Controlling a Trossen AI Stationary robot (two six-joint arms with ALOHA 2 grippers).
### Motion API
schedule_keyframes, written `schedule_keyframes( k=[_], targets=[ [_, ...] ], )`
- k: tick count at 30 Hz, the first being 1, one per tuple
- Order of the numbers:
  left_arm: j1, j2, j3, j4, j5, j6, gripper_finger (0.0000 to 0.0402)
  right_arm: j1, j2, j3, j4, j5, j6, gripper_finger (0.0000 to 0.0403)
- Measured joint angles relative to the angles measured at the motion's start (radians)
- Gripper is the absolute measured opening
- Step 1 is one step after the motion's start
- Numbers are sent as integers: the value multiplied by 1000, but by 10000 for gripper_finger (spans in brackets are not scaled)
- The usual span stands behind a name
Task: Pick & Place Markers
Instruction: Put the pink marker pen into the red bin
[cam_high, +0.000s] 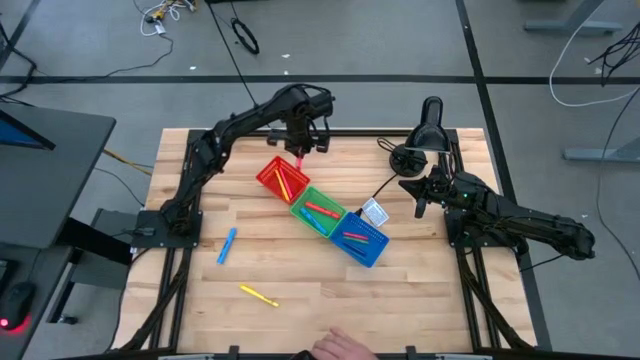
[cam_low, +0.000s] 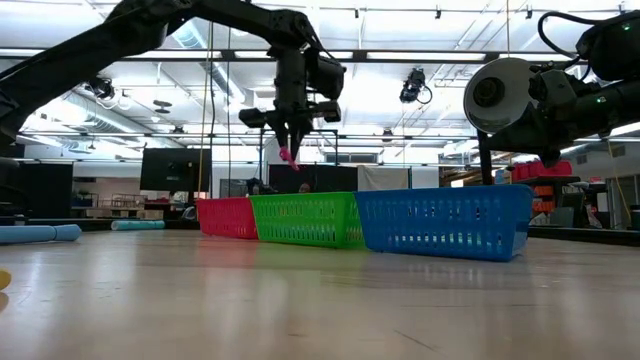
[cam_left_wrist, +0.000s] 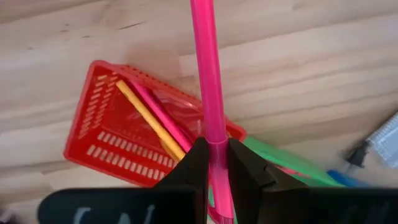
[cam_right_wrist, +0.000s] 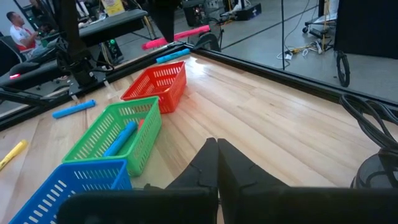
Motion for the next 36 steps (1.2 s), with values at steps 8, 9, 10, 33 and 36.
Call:
schedule_keyframes(
  k=[8, 9, 10, 33, 36],
  targets=[
    [-19, -16, 0, 1, -34, -131, 39, 0, 0, 0, 0, 0, 0, 0],
    [-20, -23, -1, 1, -43, -140, 39, 0, 0, 0, 0, 0, 0, 0],
    [-21, -33, -11, 5, -48, -142, 39, 0, 0, 0, 0, 0, 0, 0],
    [-51, -454, -715, 328, 16, -540, 39, 0, 0, 0, 0, 0, 0, 0],
    [-55, -453, -764, 446, 31, -594, 39, 0, 0, 0, 0, 0, 0, 0]
  ],
)
